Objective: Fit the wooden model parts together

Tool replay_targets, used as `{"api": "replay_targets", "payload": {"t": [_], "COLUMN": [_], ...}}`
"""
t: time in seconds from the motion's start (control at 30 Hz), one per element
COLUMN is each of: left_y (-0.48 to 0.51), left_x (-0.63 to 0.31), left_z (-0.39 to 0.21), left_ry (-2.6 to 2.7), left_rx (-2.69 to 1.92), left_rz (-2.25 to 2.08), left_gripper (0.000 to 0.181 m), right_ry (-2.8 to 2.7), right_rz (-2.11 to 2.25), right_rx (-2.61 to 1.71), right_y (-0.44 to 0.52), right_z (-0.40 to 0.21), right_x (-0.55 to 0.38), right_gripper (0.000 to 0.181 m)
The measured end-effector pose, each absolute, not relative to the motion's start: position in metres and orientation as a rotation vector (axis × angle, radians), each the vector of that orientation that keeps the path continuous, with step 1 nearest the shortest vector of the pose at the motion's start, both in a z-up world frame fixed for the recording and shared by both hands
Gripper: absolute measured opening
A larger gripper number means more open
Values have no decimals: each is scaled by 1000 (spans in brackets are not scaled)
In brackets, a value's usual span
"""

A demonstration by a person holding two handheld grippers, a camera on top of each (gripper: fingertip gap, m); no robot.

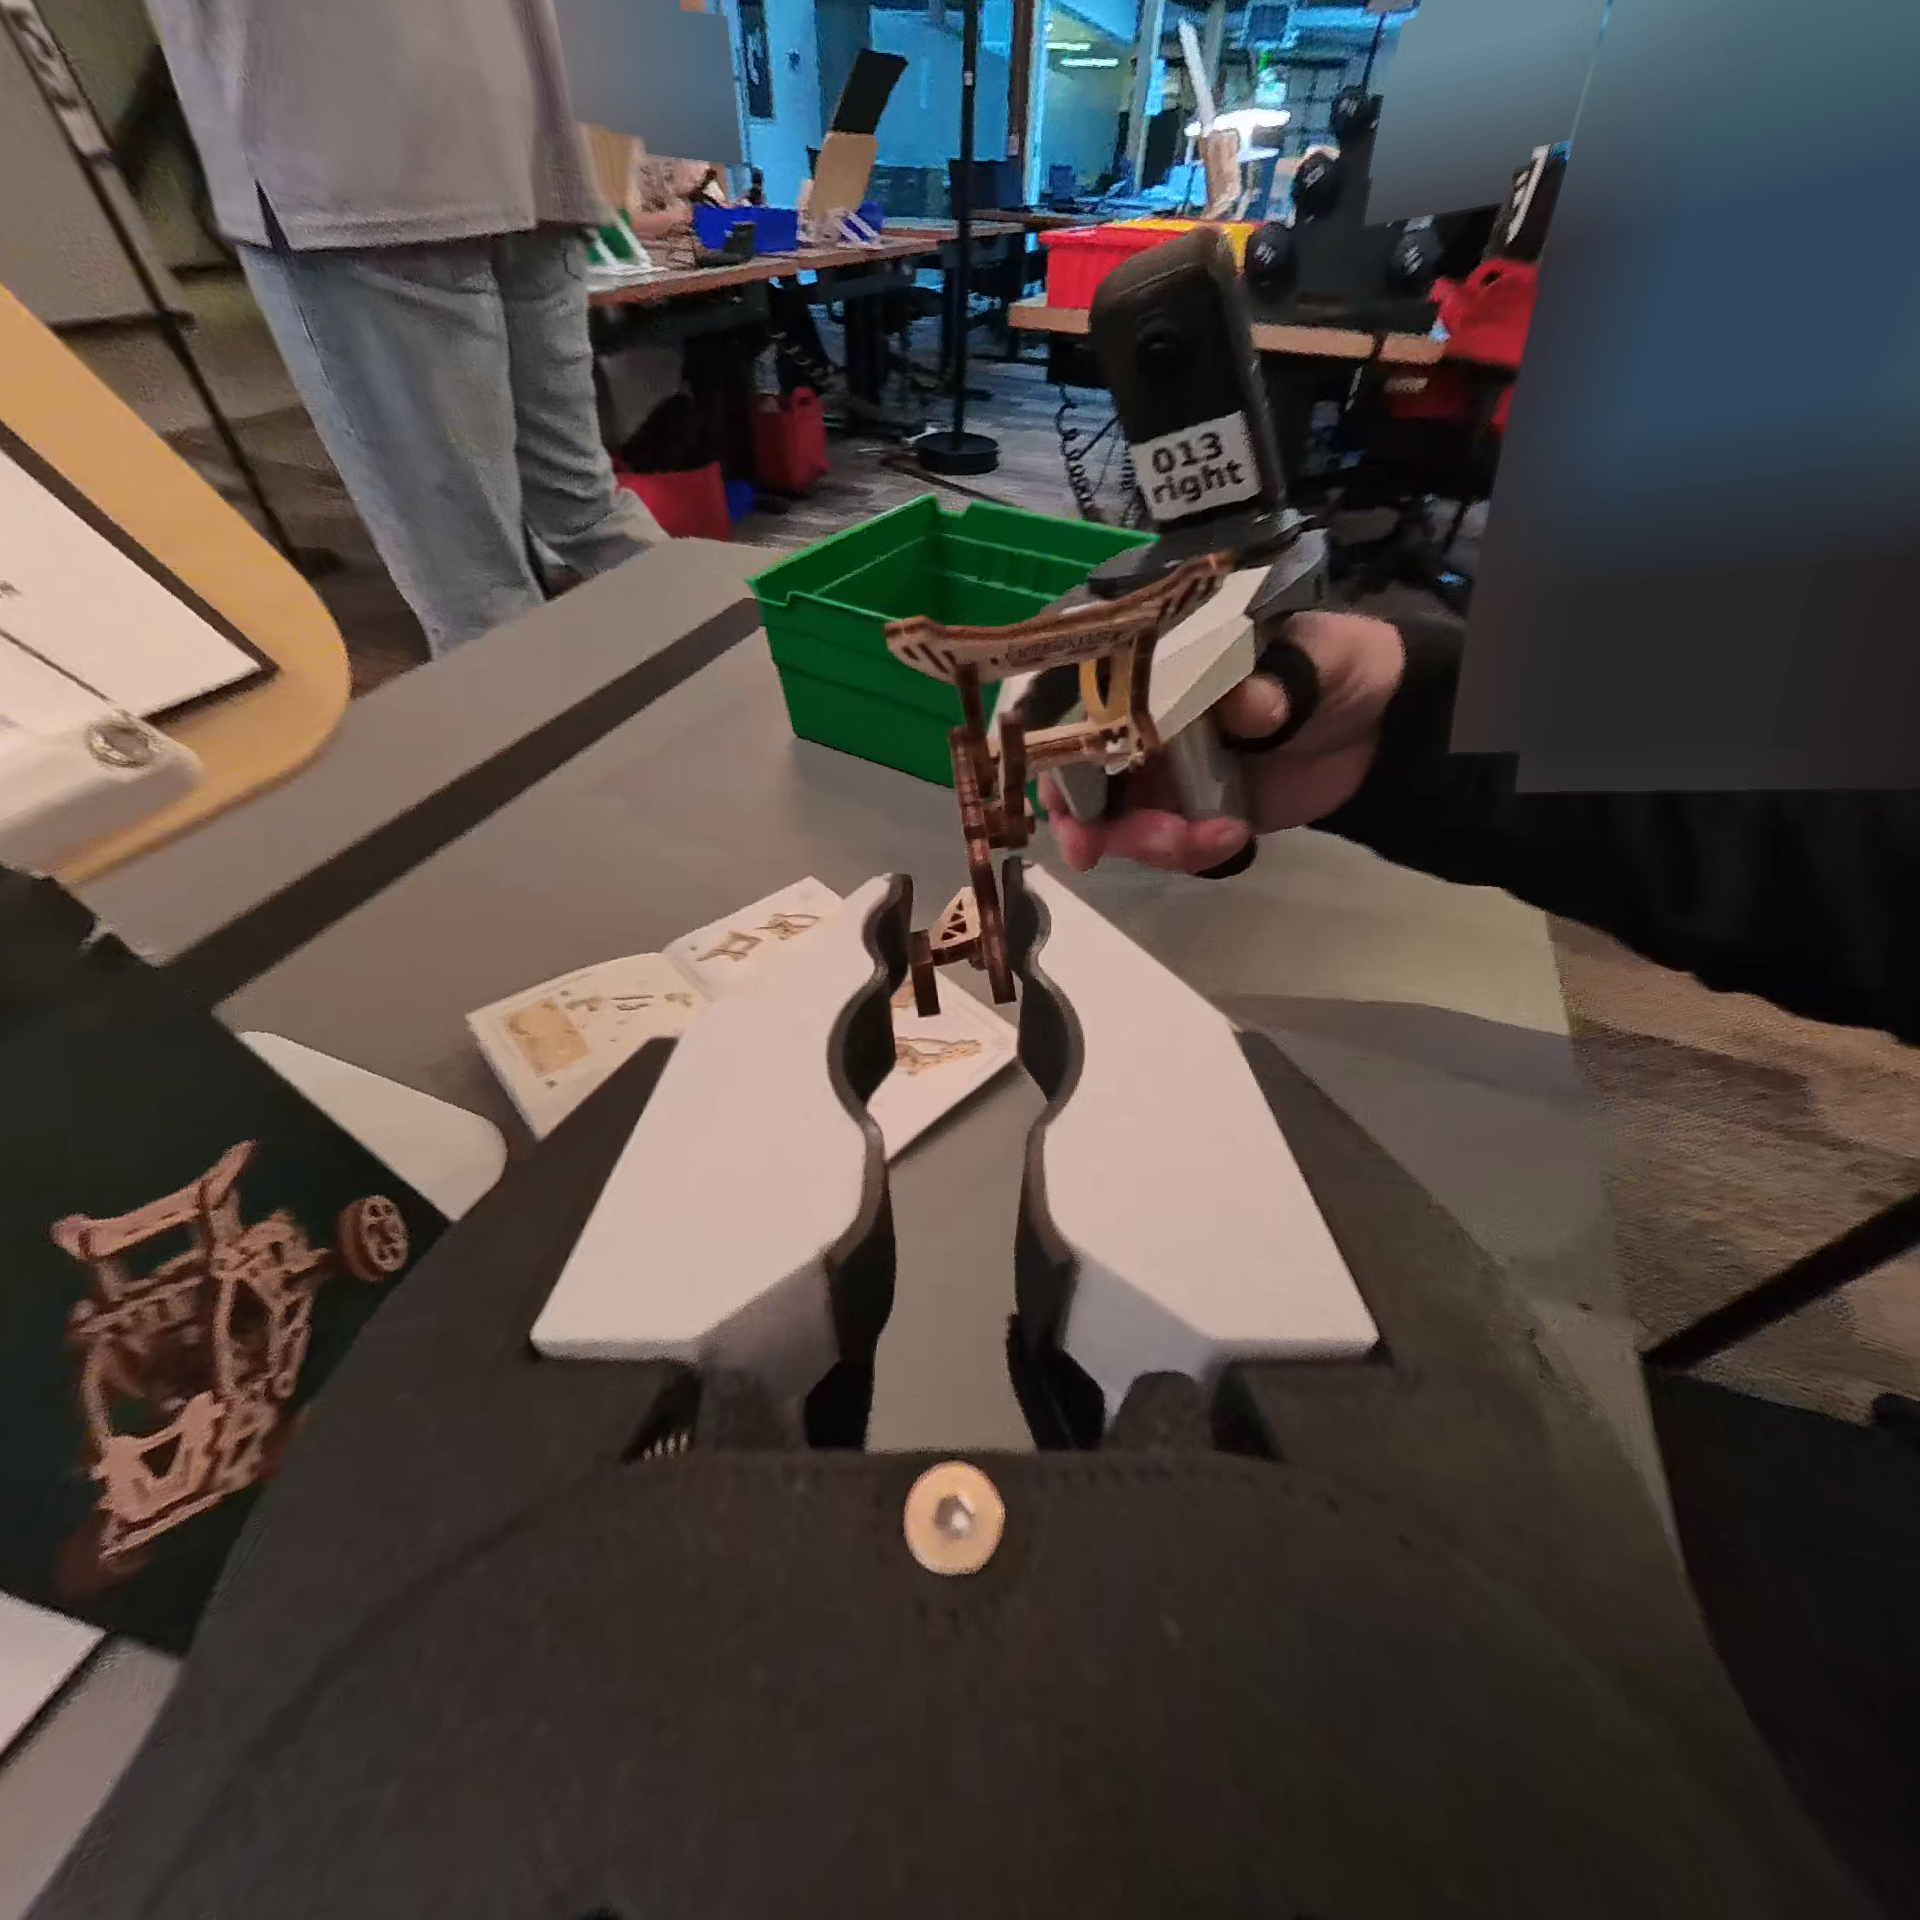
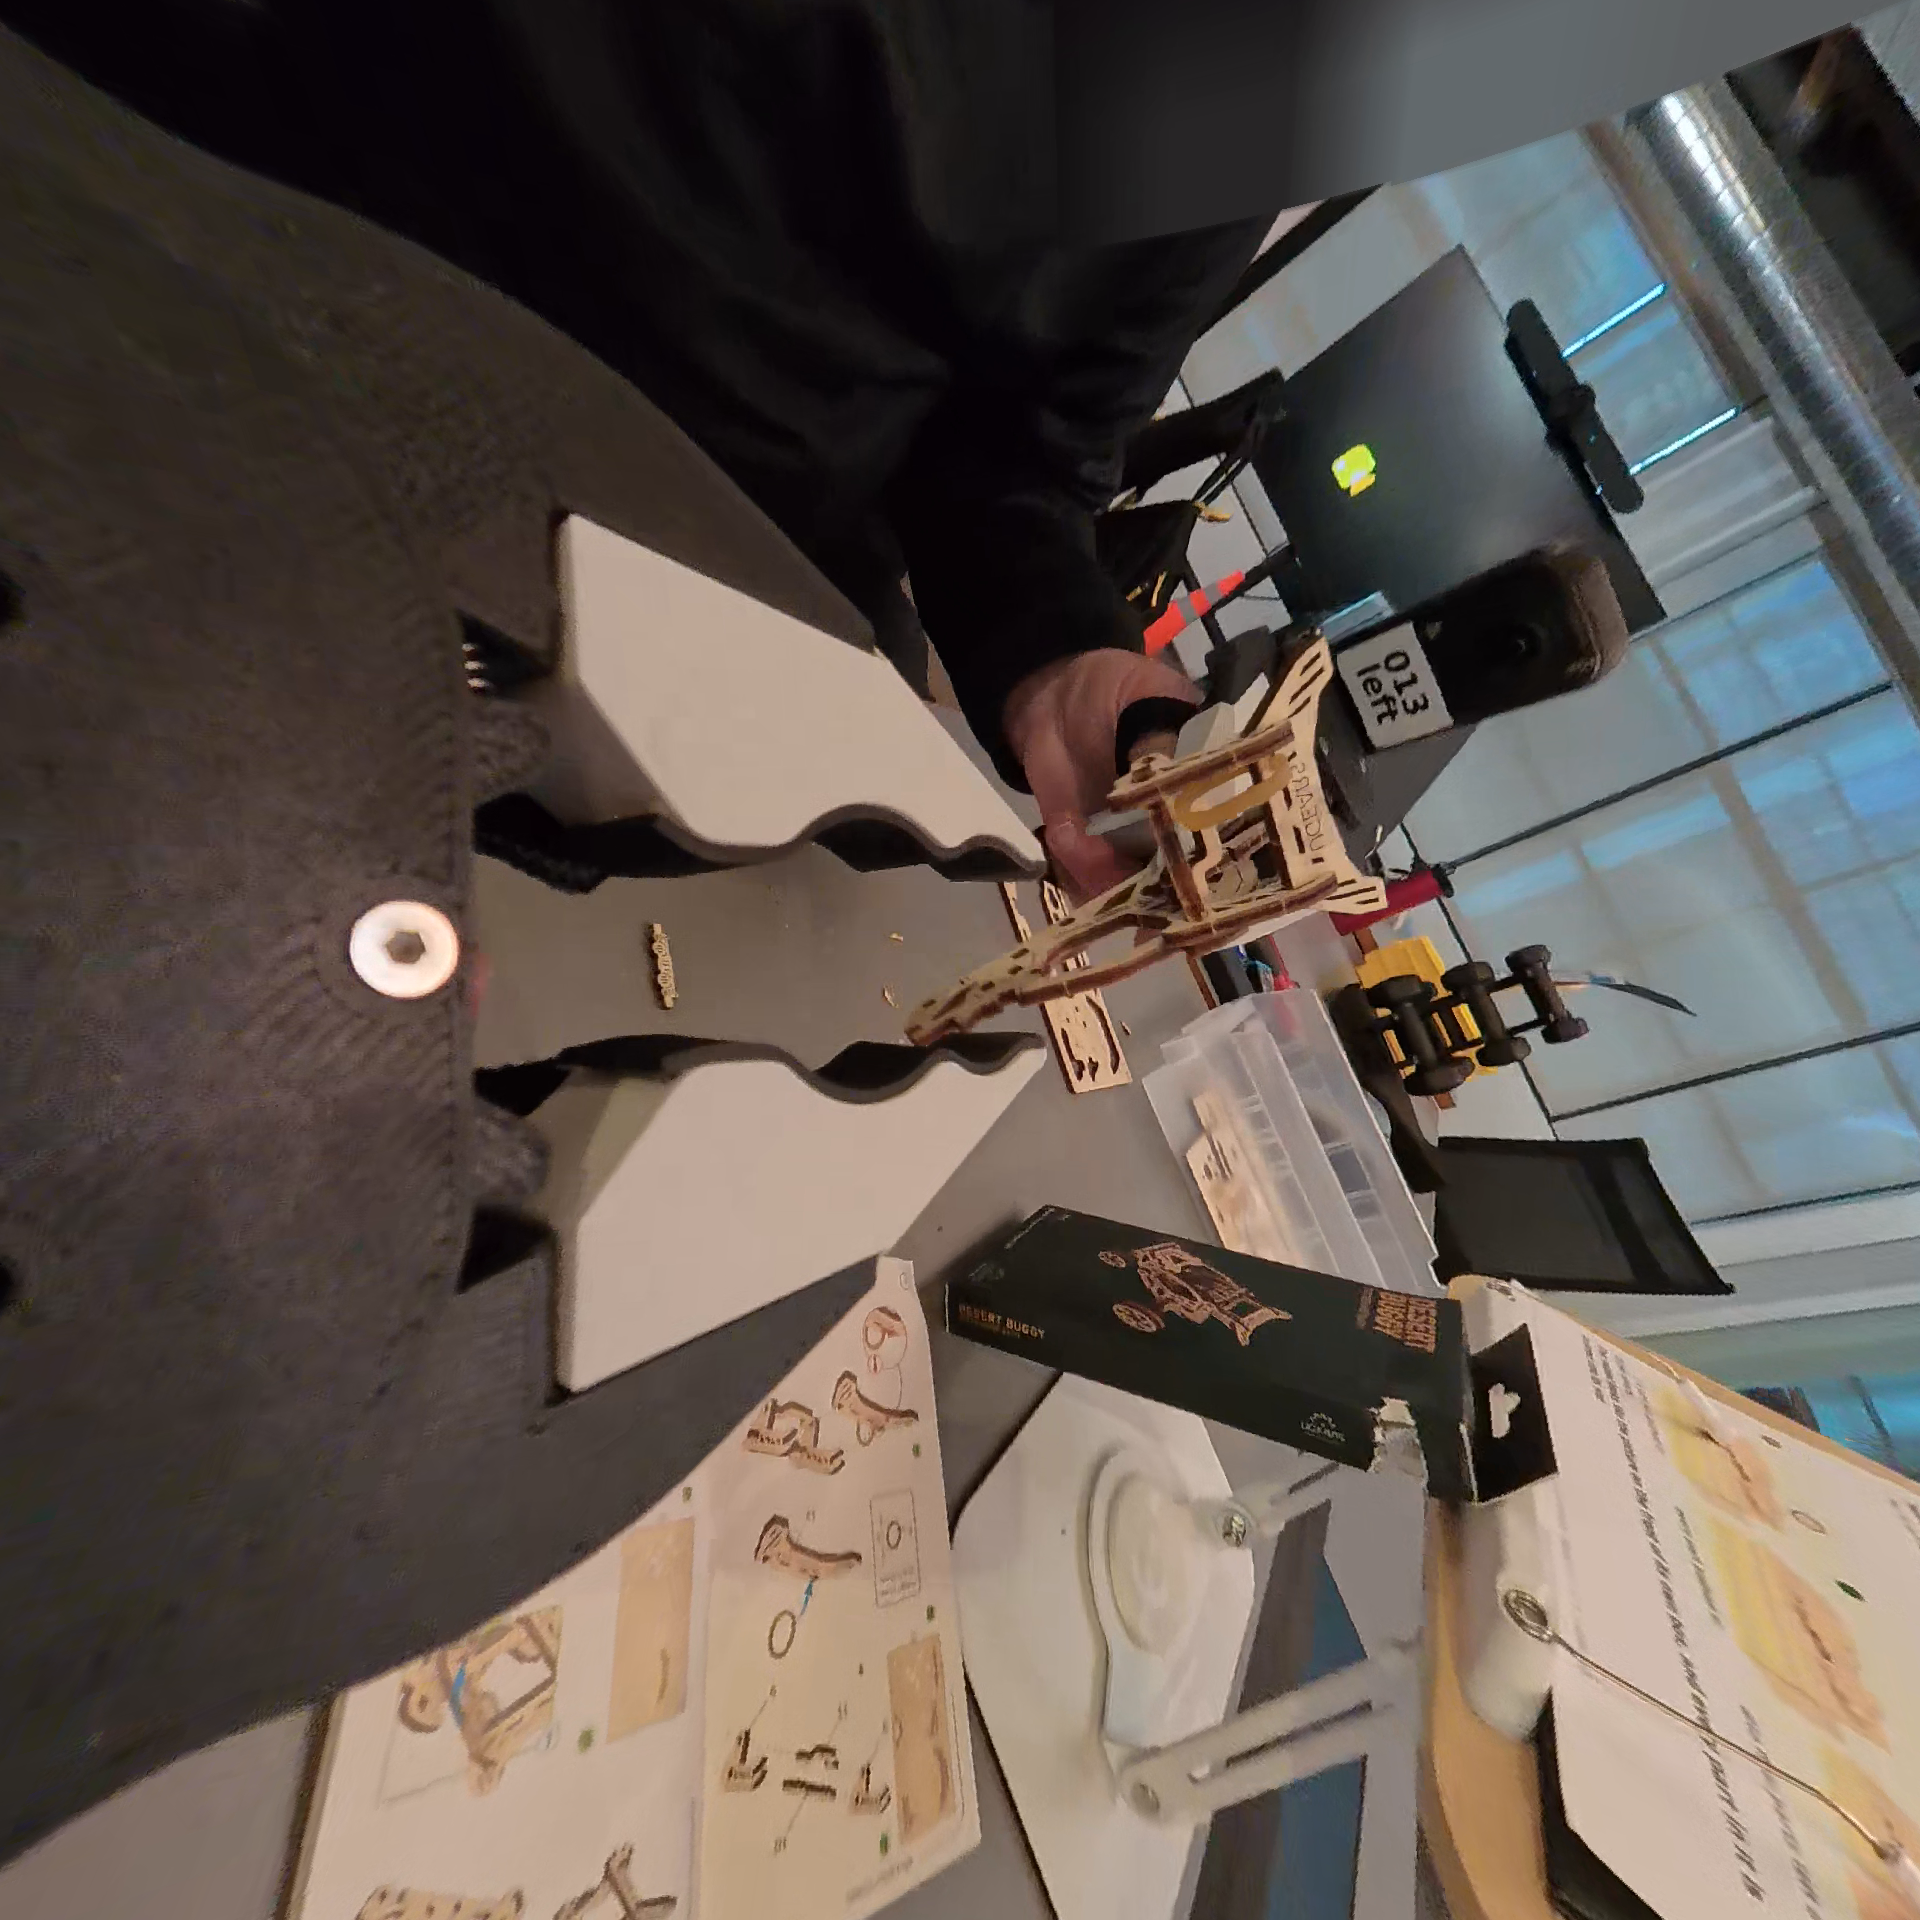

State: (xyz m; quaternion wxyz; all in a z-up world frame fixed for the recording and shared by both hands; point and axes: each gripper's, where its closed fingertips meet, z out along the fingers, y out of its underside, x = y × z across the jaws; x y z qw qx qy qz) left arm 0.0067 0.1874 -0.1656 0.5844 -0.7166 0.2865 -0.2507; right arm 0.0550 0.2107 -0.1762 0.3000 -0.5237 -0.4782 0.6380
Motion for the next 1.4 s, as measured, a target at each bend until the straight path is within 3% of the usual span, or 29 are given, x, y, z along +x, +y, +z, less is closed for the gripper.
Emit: {"api": "replay_targets", "payload": {"t": [0.03, 0.6, 0.97, 1.4], "left_y": [187, 176, 170, 195], "left_x": [7, -6, -35, -36], "left_z": [-164, -160, -210, -221], "left_ry": [669, 648, 464, 487], "left_rx": [-1669, -1662, -1688, -1622], "left_rz": [-559, -375, -642, -780], "left_gripper": [16, 16, 16, 15], "right_ry": [-1265, -1289, -1277, -1291], "right_rz": [1673, 1190, 1099, 894], "right_rx": [-1389, -1356, -1457, -1548], "right_y": [210, 183, 161, 163], "right_z": [-174, -143, -199, -271], "right_x": [57, 71, 118, 109], "right_gripper": [26, 34, 34, 40]}}
